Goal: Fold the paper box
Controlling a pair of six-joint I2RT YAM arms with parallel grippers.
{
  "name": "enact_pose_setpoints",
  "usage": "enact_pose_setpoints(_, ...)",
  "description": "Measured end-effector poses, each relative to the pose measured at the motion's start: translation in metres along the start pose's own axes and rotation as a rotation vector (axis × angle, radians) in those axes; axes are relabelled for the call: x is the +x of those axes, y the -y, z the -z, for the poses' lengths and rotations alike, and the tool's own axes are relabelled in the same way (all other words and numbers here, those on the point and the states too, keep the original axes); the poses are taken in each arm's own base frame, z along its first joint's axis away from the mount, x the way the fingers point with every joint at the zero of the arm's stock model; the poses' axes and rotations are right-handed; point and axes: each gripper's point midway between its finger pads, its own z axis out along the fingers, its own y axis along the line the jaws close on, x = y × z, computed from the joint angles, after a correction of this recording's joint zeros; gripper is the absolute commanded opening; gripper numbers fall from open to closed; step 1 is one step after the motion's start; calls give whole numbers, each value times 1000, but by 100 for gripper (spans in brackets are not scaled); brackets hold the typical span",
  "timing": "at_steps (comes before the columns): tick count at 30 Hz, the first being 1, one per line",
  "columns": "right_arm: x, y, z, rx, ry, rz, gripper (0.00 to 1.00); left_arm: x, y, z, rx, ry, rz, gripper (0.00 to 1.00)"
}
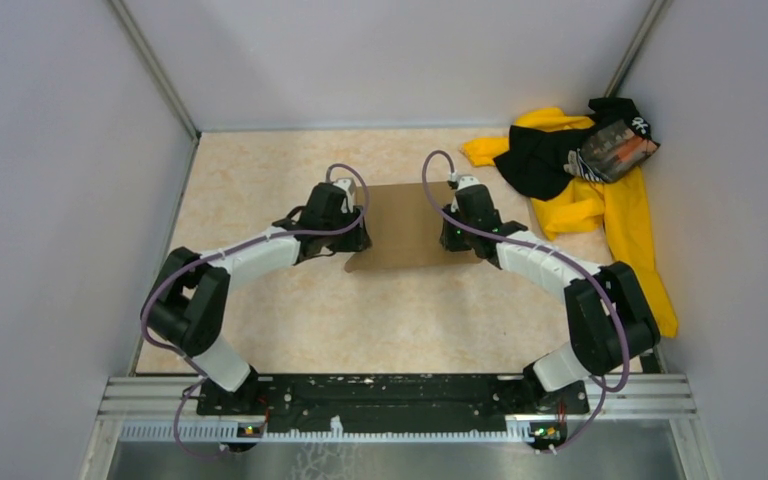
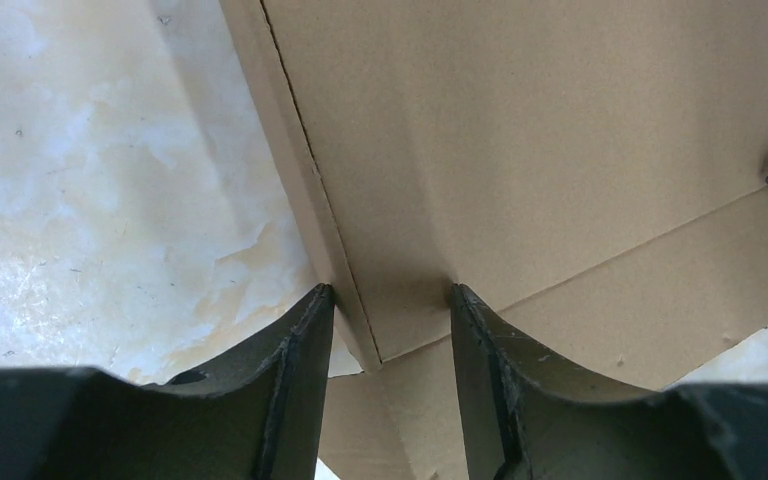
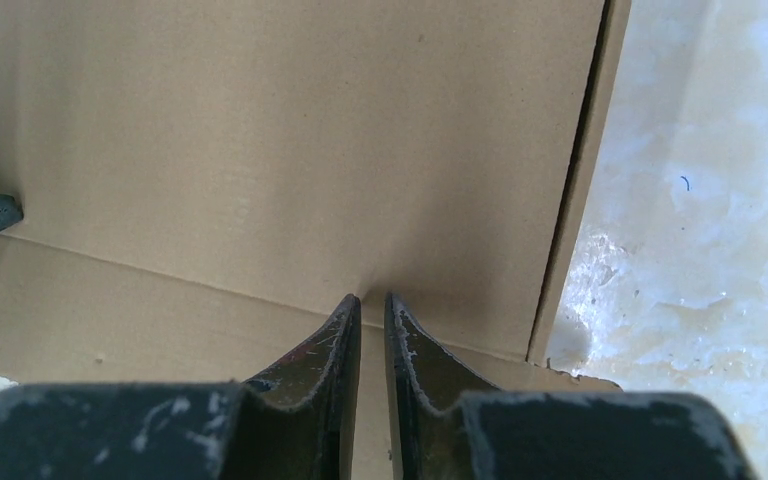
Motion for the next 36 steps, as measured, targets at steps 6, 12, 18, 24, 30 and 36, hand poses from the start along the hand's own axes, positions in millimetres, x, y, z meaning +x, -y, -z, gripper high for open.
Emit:
enact_pose_setpoints(6, -1, 0, -1, -1, 5, -1, 16, -2, 0, -1, 0, 4, 4, 62)
enact_pose_setpoints(12, -3, -3, 4, -14, 11, 0, 30, -1, -2, 7, -18, -6, -1, 74)
enact_pose_setpoints(18, -23, -8, 27, -35, 82, 0, 71, -22, -1, 34, -18, 59, -10, 84)
enact_pose_setpoints(24, -59, -13, 69, -59, 235, 0, 99, -48, 0, 65, 1, 152, 4, 99)
enact_pose_setpoints(30, -37, -9, 102, -101, 316, -33, 99, -31, -1, 102, 46, 194, 10, 99)
enact_pose_setpoints(36, 27, -14, 113, -222, 265, -88, 99, 3, 12, 130, 127, 194, 32, 99)
